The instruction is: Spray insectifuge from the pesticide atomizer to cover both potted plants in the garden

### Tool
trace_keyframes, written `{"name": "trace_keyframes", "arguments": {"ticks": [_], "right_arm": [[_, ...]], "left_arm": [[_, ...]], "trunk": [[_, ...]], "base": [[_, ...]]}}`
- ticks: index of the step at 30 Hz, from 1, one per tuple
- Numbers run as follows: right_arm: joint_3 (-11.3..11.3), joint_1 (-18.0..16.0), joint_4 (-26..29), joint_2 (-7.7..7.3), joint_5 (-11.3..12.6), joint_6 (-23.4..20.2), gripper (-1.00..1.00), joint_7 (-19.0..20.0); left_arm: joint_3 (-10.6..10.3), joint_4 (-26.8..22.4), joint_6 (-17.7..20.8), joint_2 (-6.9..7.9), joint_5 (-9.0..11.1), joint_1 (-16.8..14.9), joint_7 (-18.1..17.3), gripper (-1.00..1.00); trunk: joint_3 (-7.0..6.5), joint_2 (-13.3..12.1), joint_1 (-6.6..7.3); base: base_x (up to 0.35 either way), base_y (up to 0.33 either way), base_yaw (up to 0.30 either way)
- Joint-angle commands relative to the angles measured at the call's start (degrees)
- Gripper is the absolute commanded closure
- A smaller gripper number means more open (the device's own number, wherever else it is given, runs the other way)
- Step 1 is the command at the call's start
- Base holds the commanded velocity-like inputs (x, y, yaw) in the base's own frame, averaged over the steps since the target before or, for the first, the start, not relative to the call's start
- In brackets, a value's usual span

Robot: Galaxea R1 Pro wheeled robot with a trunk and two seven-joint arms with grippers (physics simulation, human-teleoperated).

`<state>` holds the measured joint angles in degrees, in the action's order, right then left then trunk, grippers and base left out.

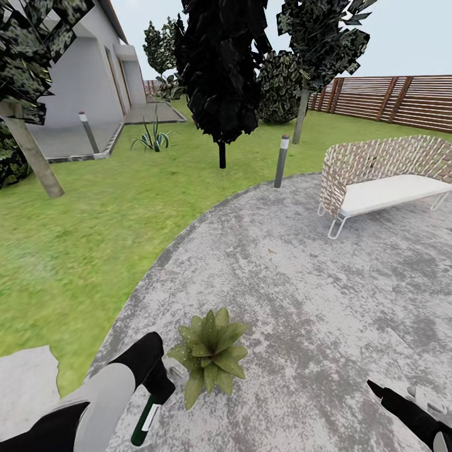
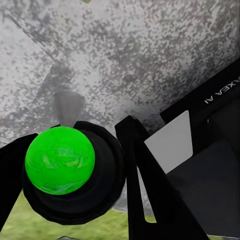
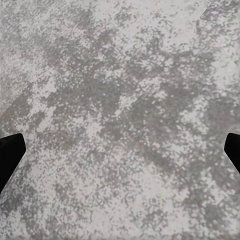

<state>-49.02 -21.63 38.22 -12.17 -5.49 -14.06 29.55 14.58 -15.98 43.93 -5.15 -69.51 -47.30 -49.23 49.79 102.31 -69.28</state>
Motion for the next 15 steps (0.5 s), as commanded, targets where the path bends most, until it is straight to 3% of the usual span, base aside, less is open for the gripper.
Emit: {"name": "trace_keyframes", "arguments": {"ticks": [1, 15], "right_arm": [[-0.37, -0.05, 0.09, 0.04, -0.57, -0.26, -1.00, 0.51], [-0.37, -0.03, 0.08, 0.05, -0.57, -0.26, -1.00, 0.51]], "left_arm": [[0.45, -0.10, 0.24, -0.09, -0.54, -0.01, -0.34, 1.00], [0.37, -0.55, 0.19, -0.03, -0.45, -0.03, -0.18, 1.00]], "trunk": [[0.05, 0.02, 0.01], [0.05, 0.02, 0.01]], "base": [[0.000, 0.000, 0.000], [0.000, 0.000, 0.000]]}}
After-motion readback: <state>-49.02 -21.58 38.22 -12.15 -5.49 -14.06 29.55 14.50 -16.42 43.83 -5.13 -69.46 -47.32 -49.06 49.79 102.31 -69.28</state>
